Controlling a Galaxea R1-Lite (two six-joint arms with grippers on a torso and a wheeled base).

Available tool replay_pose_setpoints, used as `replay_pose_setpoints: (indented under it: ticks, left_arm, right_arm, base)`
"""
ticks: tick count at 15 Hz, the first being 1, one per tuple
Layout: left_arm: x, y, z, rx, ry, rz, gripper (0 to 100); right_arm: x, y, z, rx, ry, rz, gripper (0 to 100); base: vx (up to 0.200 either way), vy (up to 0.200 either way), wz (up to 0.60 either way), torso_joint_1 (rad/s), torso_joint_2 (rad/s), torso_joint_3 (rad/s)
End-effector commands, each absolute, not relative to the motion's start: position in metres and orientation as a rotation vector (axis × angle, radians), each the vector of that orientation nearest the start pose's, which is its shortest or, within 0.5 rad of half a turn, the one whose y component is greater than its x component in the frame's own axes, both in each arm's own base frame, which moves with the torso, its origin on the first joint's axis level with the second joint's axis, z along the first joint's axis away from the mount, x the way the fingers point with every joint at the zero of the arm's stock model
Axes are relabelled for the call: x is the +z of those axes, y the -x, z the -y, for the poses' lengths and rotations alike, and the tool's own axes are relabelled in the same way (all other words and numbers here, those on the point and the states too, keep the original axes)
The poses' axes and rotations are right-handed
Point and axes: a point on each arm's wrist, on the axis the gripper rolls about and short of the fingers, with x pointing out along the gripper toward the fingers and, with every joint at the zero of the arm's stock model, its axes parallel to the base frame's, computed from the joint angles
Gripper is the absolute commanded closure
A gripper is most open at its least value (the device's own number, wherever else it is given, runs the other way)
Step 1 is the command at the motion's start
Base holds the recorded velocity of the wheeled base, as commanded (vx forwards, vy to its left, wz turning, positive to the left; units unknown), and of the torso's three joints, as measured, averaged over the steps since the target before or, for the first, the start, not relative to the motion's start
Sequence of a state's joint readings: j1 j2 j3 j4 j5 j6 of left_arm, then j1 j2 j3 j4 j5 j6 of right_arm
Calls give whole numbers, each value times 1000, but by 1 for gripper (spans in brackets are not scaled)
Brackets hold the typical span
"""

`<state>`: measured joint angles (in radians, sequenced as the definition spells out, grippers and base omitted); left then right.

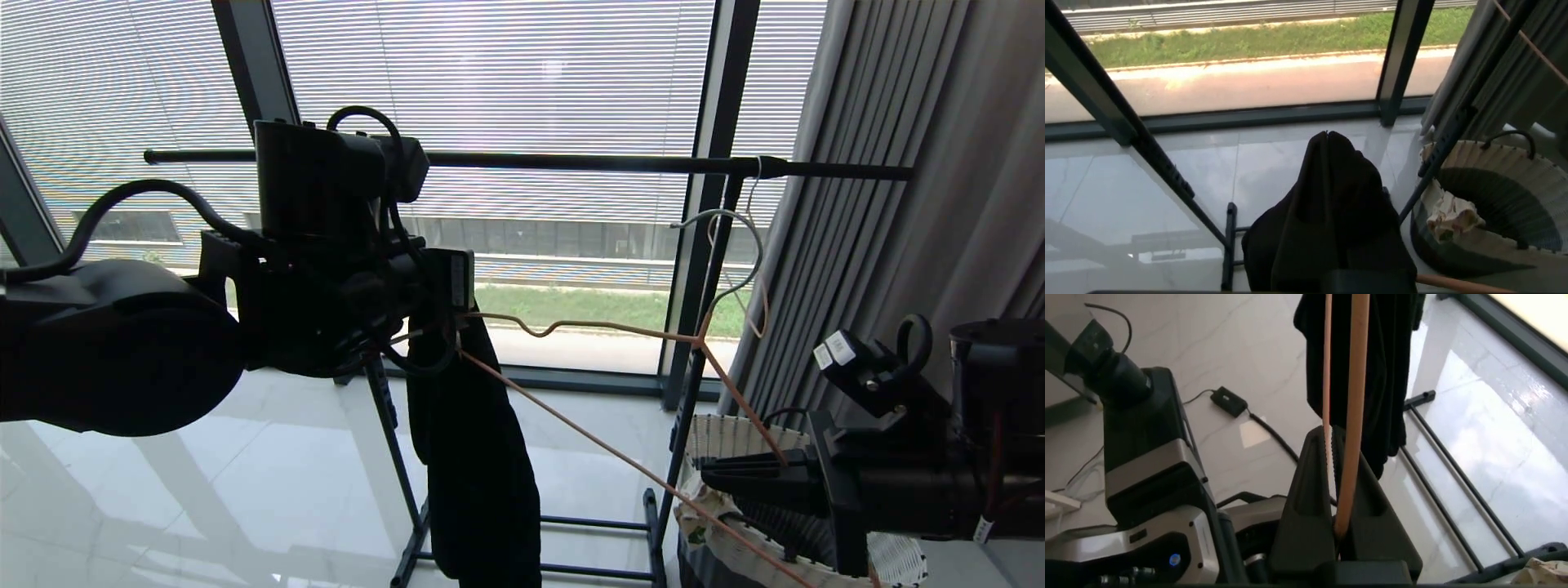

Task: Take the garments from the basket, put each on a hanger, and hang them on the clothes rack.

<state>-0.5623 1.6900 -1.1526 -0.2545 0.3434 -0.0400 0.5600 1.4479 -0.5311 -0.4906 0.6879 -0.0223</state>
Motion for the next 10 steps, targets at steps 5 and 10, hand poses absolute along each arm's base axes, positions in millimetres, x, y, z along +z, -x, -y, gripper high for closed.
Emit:
replay_pose_setpoints:
  ticks: [5, 10]
  left_arm:
    - [241, -277, 169, -168, -101, -265, 100]
    - [235, -276, 178, -150, -117, -273, 100]
  right_arm:
    - [169, -187, -131, 1222, -10, -421, 100]
    - [171, -193, -137, 1225, -1, -413, 100]
  base:
    - [0, 0, 0, 0, 0, 0]
    - [0, 0, 0, 0, 0, 0]
